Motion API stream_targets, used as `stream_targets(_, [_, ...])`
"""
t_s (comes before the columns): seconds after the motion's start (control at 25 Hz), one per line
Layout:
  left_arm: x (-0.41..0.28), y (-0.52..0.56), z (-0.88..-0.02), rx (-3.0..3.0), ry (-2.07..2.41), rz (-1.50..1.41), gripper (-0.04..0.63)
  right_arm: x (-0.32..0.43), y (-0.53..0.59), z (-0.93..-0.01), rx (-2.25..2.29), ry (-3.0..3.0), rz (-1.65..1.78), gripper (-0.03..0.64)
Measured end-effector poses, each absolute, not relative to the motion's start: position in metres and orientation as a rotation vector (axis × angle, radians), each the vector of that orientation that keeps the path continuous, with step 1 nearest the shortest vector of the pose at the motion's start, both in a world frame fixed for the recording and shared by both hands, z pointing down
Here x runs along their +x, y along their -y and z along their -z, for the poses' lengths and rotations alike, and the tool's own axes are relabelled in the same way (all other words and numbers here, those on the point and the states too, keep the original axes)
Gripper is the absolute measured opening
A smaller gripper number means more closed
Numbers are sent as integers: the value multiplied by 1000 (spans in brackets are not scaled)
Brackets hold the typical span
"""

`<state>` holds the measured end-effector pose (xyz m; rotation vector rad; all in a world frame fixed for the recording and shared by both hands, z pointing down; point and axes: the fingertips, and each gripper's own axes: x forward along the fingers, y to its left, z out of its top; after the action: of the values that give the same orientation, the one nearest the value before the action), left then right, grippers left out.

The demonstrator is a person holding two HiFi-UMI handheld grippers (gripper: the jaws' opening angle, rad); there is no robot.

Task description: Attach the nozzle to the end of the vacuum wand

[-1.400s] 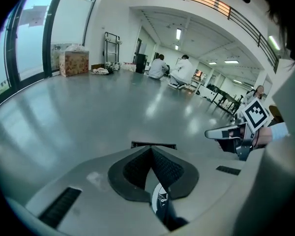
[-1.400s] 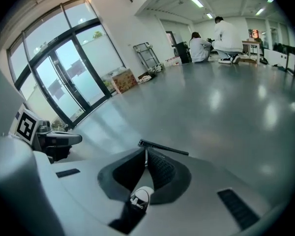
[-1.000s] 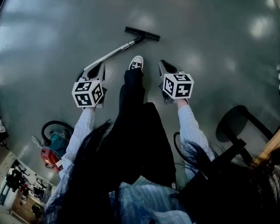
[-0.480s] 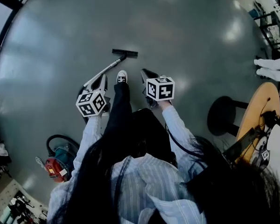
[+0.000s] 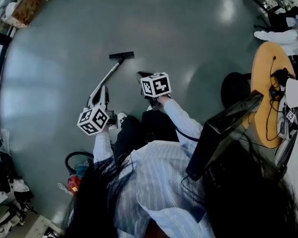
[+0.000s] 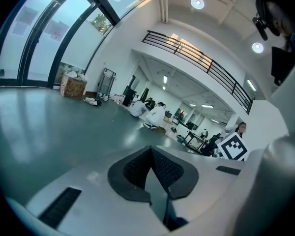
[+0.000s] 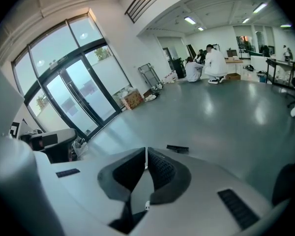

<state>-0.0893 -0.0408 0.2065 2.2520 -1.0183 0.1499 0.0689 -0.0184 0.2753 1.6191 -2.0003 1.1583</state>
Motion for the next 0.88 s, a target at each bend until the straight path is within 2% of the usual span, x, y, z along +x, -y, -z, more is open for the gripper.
stream_targets(0.32, [-165,-3,-199,2224,1046,-99,5,-11,4,-255,1557,2064,-1039,20])
stream_targets(0.64, [-301,-63,-206,2189,1053,-117,5,-141,-33,-250,1542,2077,-1075,20])
stream_targets(0.88, [-375,-96,-247,2137,1092,-145,5,-182,-78,-269,1451,2019,-1055,20])
